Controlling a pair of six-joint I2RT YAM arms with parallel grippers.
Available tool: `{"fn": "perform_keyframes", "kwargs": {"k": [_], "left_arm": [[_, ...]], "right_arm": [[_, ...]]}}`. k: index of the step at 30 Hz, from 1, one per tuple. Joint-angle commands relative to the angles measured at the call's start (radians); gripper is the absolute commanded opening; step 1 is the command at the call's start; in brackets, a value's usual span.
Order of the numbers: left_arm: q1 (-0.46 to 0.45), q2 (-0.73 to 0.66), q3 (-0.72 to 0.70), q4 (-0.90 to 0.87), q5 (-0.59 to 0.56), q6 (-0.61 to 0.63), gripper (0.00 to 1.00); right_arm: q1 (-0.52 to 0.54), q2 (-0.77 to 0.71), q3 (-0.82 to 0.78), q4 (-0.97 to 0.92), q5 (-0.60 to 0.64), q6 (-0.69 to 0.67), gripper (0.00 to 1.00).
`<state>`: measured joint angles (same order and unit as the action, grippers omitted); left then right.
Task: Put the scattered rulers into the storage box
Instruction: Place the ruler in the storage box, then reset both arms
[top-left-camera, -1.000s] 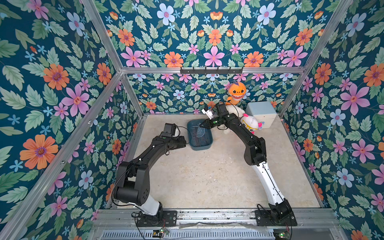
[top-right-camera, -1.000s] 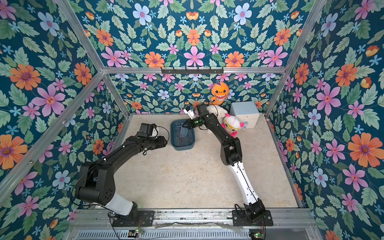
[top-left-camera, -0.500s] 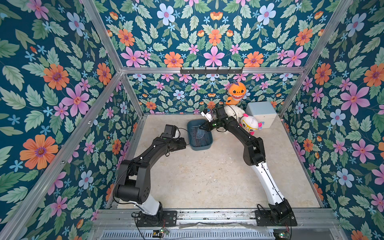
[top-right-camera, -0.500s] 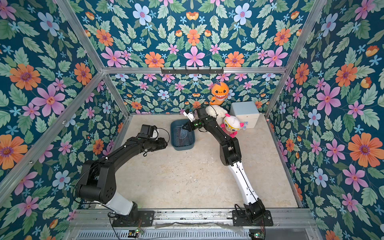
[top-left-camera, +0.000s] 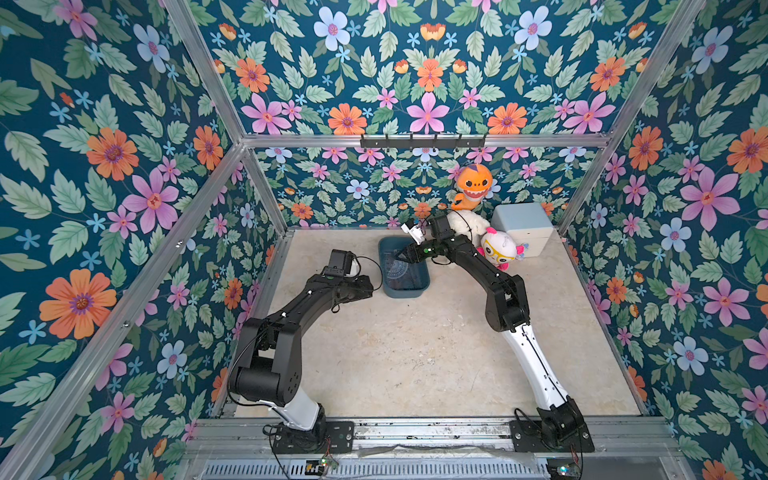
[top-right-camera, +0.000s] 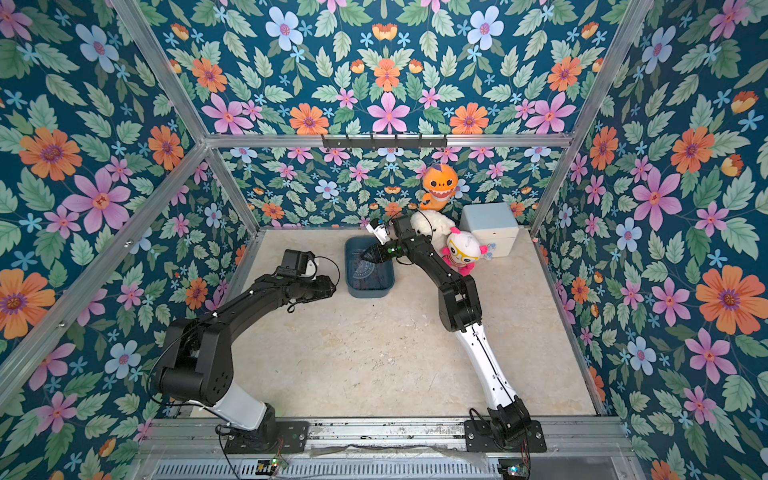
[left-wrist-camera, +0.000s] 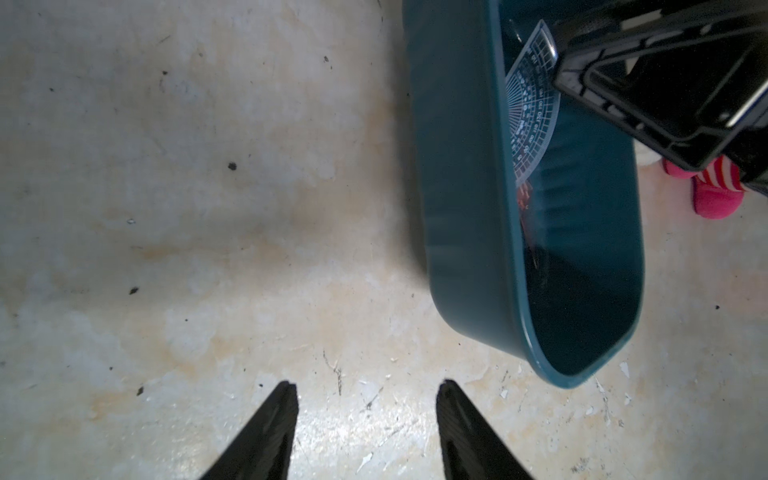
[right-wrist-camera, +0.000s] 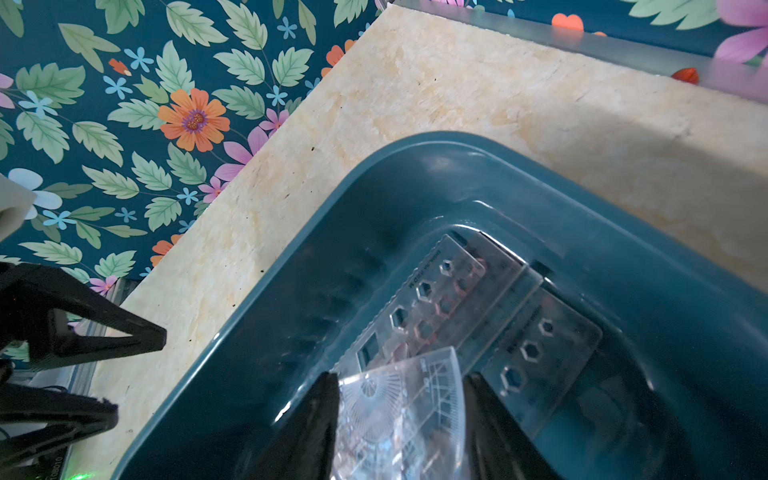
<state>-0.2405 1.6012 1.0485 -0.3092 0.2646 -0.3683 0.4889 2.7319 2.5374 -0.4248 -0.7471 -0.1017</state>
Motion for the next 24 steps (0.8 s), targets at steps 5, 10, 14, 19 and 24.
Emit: {"fn": "perform_keyframes", "kwargs": {"k": [5, 10, 14, 19, 24], "left_arm": [[0.003, -0.013, -0.007, 0.036, 0.021, -0.008, 0.61], [0.005, -0.031, -0.011, 0.046, 0.017, -0.009, 0.64], [0.005, -0.084, -0.034, 0.091, -0.050, -0.001, 0.75], [-0.007, -0.281, -0.229, 0.357, -0.294, -0.007, 0.99], [0.000, -0.407, -0.535, 0.700, -0.598, 0.190, 0.99]], "right_arm": [[0.020, -0.103, -0.001, -0.025, 0.053, -0.023, 0.70], [0.033, -0.178, -0.017, -0.058, 0.073, -0.031, 0.72], [0.046, -0.414, -0.312, 0.058, 0.156, 0.034, 0.73], [0.046, -0.925, -1.143, 0.638, 0.524, 0.191, 0.84], [0.043, -1.338, -1.697, 0.866, 0.870, 0.086, 0.99]]}}
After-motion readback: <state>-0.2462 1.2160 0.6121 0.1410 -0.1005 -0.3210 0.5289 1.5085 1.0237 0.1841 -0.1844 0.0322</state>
